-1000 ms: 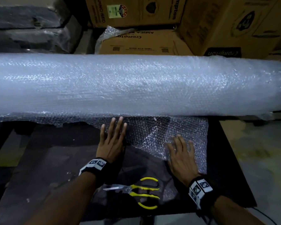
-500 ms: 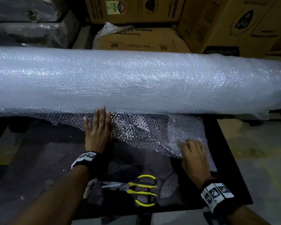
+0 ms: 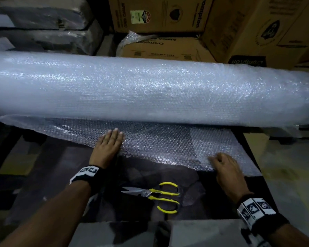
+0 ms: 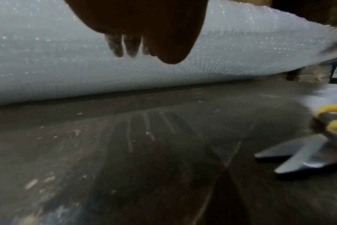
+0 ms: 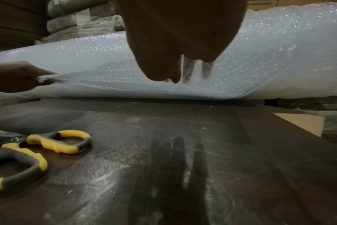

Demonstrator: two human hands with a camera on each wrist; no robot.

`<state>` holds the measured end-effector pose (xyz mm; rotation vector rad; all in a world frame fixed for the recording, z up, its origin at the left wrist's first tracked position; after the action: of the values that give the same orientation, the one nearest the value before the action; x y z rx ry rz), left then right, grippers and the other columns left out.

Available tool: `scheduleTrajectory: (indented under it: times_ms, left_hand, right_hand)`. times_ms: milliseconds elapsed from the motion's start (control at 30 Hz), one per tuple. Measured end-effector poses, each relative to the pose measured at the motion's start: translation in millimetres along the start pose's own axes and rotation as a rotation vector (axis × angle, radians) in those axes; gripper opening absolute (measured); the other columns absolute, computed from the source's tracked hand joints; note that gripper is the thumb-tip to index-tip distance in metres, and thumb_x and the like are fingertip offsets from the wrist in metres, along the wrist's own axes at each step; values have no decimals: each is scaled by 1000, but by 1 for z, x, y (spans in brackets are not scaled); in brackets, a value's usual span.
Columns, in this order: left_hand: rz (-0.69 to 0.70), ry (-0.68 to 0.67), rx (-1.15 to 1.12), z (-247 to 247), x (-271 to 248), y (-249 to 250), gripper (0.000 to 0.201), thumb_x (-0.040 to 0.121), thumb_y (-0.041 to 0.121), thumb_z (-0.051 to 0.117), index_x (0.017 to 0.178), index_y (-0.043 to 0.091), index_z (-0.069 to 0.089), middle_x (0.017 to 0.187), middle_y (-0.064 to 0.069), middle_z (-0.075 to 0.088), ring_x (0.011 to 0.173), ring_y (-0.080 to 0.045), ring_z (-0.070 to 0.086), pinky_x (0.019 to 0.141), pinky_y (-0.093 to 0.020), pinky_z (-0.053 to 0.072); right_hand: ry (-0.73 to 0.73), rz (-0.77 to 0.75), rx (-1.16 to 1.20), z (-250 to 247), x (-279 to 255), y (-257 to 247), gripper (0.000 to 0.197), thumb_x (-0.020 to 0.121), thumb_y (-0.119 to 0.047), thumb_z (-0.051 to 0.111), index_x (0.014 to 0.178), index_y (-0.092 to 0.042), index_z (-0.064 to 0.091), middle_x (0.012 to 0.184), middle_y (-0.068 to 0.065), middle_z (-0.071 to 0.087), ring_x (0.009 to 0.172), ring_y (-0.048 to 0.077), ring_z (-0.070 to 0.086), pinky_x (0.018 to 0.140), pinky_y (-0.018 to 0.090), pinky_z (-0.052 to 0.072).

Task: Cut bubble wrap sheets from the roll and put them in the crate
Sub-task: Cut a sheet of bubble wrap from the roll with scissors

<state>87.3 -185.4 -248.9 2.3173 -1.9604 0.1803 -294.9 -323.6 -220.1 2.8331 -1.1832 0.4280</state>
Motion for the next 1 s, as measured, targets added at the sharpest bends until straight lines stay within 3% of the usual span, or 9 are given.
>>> scheduleTrajectory:
  times_ms: [67, 200, 367, 533, 600, 800, 900, 1000]
  left_hand:
    - [28, -54, 3, -1, -10, 7, 61, 80, 24, 36, 139, 6, 40, 136, -24, 58, 116, -47, 61, 88, -62, 50]
    - [44, -144, 9, 3, -28, 11, 61, 80, 26, 36, 138, 9, 41, 135, -22, 59, 112, -49, 63, 82, -63, 53]
    - [-1, -237, 22, -2, -47, 14, 57, 79, 22, 36, 131, 5, 54, 129, -23, 63, 104, -52, 65, 74, -65, 54]
    - [-22, -313, 15, 11, -73, 20, 56, 80, 18, 36, 135, 6, 43, 131, -24, 62, 103, -53, 65, 75, -66, 53]
    - [-48, -352, 3, 15, -83, 26, 55, 80, 17, 37, 133, 4, 43, 128, -26, 63, 99, -55, 65, 71, -68, 53]
    - [-86, -366, -54, 20, -101, 44, 53, 81, 16, 36, 133, 2, 42, 125, -28, 64, 97, -56, 65, 67, -68, 53]
    - [-90, -378, -78, 25, -105, 45, 53, 80, 16, 36, 131, 4, 43, 123, -26, 65, 96, -55, 66, 66, -67, 54]
    - [-52, -420, -29, 37, -109, 41, 54, 79, 19, 37, 132, 7, 44, 123, -22, 67, 95, -53, 67, 63, -68, 53]
  right_hand:
    - [-17, -7, 15, -2, -6, -3, 53, 54, 8, 69, 106, -5, 70, 86, 15, 55, 75, 38, 59, 66, 43, 51]
    - [-62, -9, 41, 3, -20, -7, 58, 53, 10, 70, 108, -8, 70, 88, 13, 55, 74, 37, 59, 66, 42, 52]
    - [-131, 35, 71, 13, -40, -9, 41, 71, -1, 80, 101, -20, 61, 89, 3, 47, 79, 28, 55, 69, 36, 44]
    - [-217, 47, 42, 16, -65, -18, 56, 55, 6, 81, 105, -16, 68, 86, 5, 49, 71, 31, 56, 59, 35, 44]
    - [-257, 70, 34, 17, -77, -17, 57, 55, 5, 81, 106, -16, 69, 86, 5, 48, 71, 30, 56, 57, 34, 43]
    - [-269, 190, 81, 20, -113, -14, 26, 83, -10, 73, 104, -23, 63, 92, 2, 50, 80, 28, 56, 67, 39, 49]
    - [-312, 143, 39, 25, -126, -20, 46, 70, -3, 75, 109, -24, 64, 94, 2, 50, 80, 26, 55, 65, 37, 47]
    - [-335, 117, 5, 28, -131, -27, 63, 55, 8, 67, 110, -22, 67, 94, 5, 55, 78, 29, 57, 63, 38, 47]
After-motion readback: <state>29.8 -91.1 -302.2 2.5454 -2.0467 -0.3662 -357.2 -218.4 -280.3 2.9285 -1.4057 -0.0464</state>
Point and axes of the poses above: each hand's wrist, its own x-axis towards the middle knuckle, its own z-axis out of the palm, y = z × x, the point moved 8 cm from there along x, towards the middle knuckle
